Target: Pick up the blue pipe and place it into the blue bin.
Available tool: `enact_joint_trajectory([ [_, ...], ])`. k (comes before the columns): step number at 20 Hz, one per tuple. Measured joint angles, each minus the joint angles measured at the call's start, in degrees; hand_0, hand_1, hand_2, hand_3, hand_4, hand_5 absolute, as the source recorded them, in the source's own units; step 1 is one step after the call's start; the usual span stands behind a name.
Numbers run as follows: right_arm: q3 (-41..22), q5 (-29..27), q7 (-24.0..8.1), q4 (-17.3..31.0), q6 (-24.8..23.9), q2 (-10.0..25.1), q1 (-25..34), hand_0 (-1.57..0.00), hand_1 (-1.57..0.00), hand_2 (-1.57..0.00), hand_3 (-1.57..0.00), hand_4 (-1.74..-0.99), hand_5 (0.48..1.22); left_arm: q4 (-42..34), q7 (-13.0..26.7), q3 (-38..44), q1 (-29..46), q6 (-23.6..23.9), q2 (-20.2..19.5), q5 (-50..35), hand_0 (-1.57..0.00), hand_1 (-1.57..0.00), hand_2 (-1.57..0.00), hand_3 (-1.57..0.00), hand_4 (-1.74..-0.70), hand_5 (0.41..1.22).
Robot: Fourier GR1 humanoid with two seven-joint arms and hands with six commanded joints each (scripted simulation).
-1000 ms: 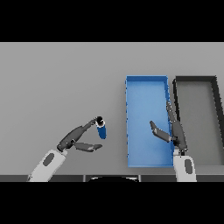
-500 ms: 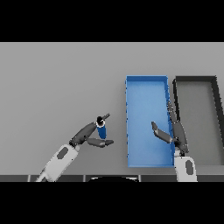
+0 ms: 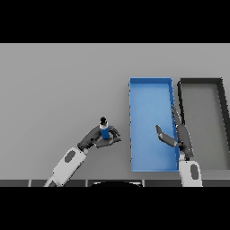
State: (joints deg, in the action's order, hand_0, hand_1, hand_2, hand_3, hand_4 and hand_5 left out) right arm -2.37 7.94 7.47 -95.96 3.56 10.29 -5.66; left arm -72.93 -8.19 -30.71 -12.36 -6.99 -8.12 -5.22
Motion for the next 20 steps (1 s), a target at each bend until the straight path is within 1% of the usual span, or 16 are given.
enact_joint_trajectory([
  [1,-0.3,0.0,-0.2,0.0,0.0,-0.5,-0.3,0.00,0.00,0.00,0.00,-1.233,0.660,-0.8,-0.1,-0.3,0.5,-0.6,-0.2,0.1,-1.07,-1.15,-1.21,-1.19,-1.58,1.062],
  [3,0.4,-0.7,-0.9,0.3,0.4,0.2,0.4,0.00,0.00,0.00,0.00,-1.224,0.651,-2.2,-0.2,-1.1,0.7,0.6,0.0,0.8,-1.25,-1.30,-1.34,-1.33,-1.53,1.119],
  [5,-0.1,-0.3,-0.7,0.5,0.3,-0.3,0.5,0.00,0.00,0.00,0.00,-1.221,0.638,-3.3,-1.1,-1.6,1.1,1.3,0.1,2.1,-1.37,-1.40,-1.42,-1.42,-1.50,1.156],
  [6,-0.2,-0.3,-1.6,0.6,0.2,-0.5,0.9,0.00,0.00,0.00,0.00,-1.220,0.635,-3.6,-1.9,-1.2,1.2,1.6,0.5,2.3,-1.41,-1.43,-1.45,-1.45,-1.49,1.169],
  [7,-0.1,-0.4,-1.0,0.0,0.2,-0.4,0.5,0.00,0.00,0.00,0.00,-1.217,0.631,-3.6,-2.5,-1.1,1.4,1.7,0.8,2.6,-1.44,-1.46,-1.48,-1.47,-1.48,1.179],
  [8,0.0,-0.6,-1.2,-0.2,0.2,-0.2,0.5,0.00,0.00,0.00,0.00,-1.219,0.628,-4.2,-2.6,-1.3,1.0,2.2,1.9,3.2,-1.47,-1.48,-1.50,-1.49,-1.48,1.188],
  [9,0.0,-0.9,-1.9,-0.1,0.3,-0.6,0.7,0.00,0.00,0.00,0.00,-1.225,0.630,-5.2,-3.8,-1.1,1.3,2.4,1.8,3.5,-1.49,-1.50,-1.51,-1.51,-1.47,1.194],
  [10,0.5,-1.6,-1.3,0.2,0.8,-0.1,0.5,0.00,0.00,0.00,0.00,-1.229,0.633,-7.1,-4.0,-0.9,0.9,2.4,2.2,3.3,-1.50,-1.51,-1.52,-1.52,-1.47,1.200],
  [11,-0.3,-0.8,-1.0,0.3,0.7,-0.8,0.3,0.00,0.00,0.00,0.00,-1.226,0.636,-7.1,-3.1,-0.5,-0.1,2.4,2.9,3.3,-1.52,-1.53,-1.53,-1.53,-1.47,1.204],
  [12,0.0,-0.5,-1.5,0.1,0.3,-0.3,0.2,0.00,0.00,0.00,0.00,-1.220,0.638,-9.0,-3.5,-0.1,0.3,2.2,2.4,3.2,-1.53,-1.53,-1.54,-1.54,-1.47,1.207],
  [13,0.3,-0.5,-1.9,-0.1,0.2,0.1,1.1,0.00,0.00,0.00,0.00,-1.213,0.639,-9.7,-2.4,-0.2,-0.2,1.8,3.0,3.2,-1.54,-1.54,-1.55,-1.55,-1.47,1.210],
  [15,0.1,0.3,-2.1,-0.5,-0.2,0.2,0.5,0.00,0.00,0.00,0.00,-1.194,0.642,-11.8,-0.3,0.0,-1.7,1.2,3.9,2.7,-1.55,-1.55,-1.56,-1.55,-1.47,1.214],
  [16,-0.1,0.4,-1.7,-0.2,0.0,0.3,0.7,0.00,0.00,0.00,0.00,-1.184,0.643,-13.0,0.0,0.4,-2.2,0.4,3.2,2.6,-1.55,-1.56,-1.56,-1.56,-1.47,1.215],
  [17,0.0,0.6,-2.0,-0.1,0.0,0.5,1.0,0.00,0.00,0.00,0.00,-1.176,0.643,-14.1,0.3,-0.1,-2.5,-0.4,3.7,2.7,-1.56,-1.56,-1.56,-1.56,-1.47,1.217],
  [18,-0.3,0.8,-2.3,0.1,-0.2,0.1,1.0,0.00,0.00,0.00,0.00,-1.170,0.644,-15.0,2.1,0.2,-3.9,-0.6,4.1,2.5,-1.56,-1.56,-1.56,-1.56,-1.47,1.217],
  [20,0.3,0.7,-0.5,-0.1,0.0,0.9,-0.6,0.00,0.00,0.00,0.00,-1.158,0.643,-15.9,2.9,-0.1,-3.4,-1.4,4.4,2.8,-1.56,-1.56,-1.57,-1.57,-1.47,1.219],
])
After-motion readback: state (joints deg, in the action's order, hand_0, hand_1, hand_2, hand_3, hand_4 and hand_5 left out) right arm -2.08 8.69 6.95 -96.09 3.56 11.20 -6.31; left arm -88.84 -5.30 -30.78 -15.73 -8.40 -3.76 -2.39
